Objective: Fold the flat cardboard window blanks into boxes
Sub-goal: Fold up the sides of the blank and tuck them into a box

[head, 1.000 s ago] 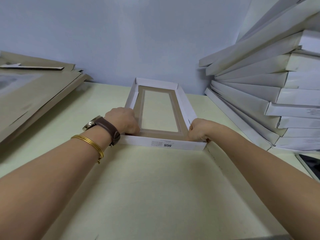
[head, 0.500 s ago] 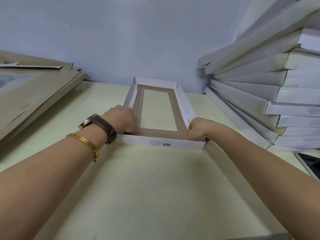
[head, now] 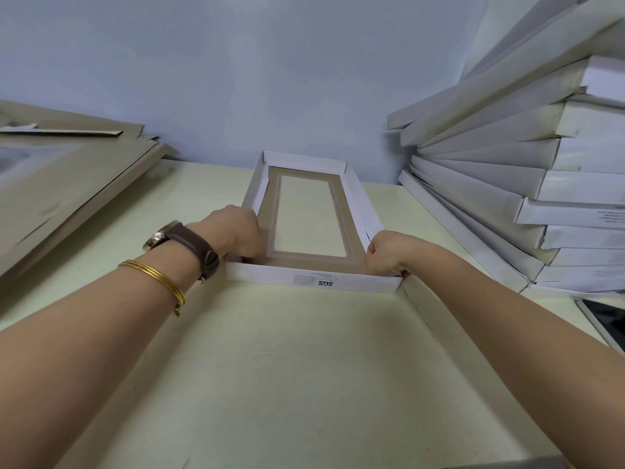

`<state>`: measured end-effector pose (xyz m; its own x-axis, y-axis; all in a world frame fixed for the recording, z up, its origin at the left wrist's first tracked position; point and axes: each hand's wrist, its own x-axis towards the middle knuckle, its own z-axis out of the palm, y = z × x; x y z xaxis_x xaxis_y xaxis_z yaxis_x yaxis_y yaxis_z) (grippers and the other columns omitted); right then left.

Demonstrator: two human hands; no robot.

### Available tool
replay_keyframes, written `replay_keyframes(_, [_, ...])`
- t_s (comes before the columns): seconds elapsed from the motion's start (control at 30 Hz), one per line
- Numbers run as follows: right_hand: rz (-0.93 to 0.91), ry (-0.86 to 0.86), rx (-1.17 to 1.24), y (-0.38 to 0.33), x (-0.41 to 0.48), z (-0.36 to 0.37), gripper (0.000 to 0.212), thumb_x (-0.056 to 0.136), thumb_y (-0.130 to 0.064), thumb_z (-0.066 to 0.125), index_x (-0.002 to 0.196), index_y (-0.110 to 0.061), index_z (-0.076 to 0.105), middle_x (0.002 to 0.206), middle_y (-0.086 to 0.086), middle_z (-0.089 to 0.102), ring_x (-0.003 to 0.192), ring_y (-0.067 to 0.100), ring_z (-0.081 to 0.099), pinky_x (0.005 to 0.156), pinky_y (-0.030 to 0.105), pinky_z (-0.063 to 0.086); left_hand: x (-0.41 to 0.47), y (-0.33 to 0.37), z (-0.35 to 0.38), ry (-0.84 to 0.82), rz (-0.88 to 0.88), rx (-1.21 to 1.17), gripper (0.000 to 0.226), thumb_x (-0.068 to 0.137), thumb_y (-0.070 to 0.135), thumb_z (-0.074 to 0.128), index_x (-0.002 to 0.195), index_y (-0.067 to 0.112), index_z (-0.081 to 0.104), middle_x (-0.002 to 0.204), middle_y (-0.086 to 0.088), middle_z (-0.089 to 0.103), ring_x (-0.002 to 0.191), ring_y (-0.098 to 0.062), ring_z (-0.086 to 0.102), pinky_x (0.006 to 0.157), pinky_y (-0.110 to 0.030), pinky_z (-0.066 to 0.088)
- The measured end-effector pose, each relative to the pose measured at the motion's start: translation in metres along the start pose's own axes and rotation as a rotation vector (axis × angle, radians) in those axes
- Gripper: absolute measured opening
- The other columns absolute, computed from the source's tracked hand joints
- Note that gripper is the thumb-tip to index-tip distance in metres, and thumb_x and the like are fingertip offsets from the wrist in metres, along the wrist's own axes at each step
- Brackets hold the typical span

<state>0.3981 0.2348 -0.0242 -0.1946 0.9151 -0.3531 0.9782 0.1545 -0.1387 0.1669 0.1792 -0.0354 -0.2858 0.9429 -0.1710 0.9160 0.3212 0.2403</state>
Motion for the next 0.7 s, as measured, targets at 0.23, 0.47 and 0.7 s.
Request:
replay_keyframes(0.23, [-0.008,-0.005,0.005,-0.001,0.000,0.000,0.008,0.083,-0.014,0.058,0.086,-0.009,0.051,0.078,0.009,0.046,0.065,0.026,0.042,0.060,0.026,0.040,0.001,-0.006,-0.006,-0.041,-0.001,-0.097,0.002,0.062,0.009,0.066,0.063,0.009,0.065,0.066,-0.007,0.061,0.054,-0.023,0.058,0.051,-0.022,0.048])
replay_keyframes(0.47, [0.000,-0.005,-0.008,-0.001,-0.002,0.000,0.009,0.085,-0.014,0.056,0.080,-0.010,0.050,0.076,0.008,0.045,0.062,0.025,0.041,0.057,0.025,0.038,0.002,-0.019,-0.012,-0.085,0.043,-0.194,0.012,0.065,-0.004,0.058,0.064,0.007,0.063,0.061,-0.006,0.058,0.054,-0.022,0.060,0.057,-0.021,0.051])
replay_keyframes(0.7, [0.001,0.004,-0.006,0.000,-0.001,0.000,0.026,0.086,-0.013,0.052,0.067,-0.015,0.034,0.067,0.006,0.035,0.054,0.021,0.033,0.049,0.023,0.030,-0.003,-0.027,-0.020,-0.199,0.070,-0.294,0.011,0.064,-0.003,0.066,0.057,0.006,0.062,0.058,-0.003,0.057,0.058,-0.015,0.061,0.062,-0.020,0.049])
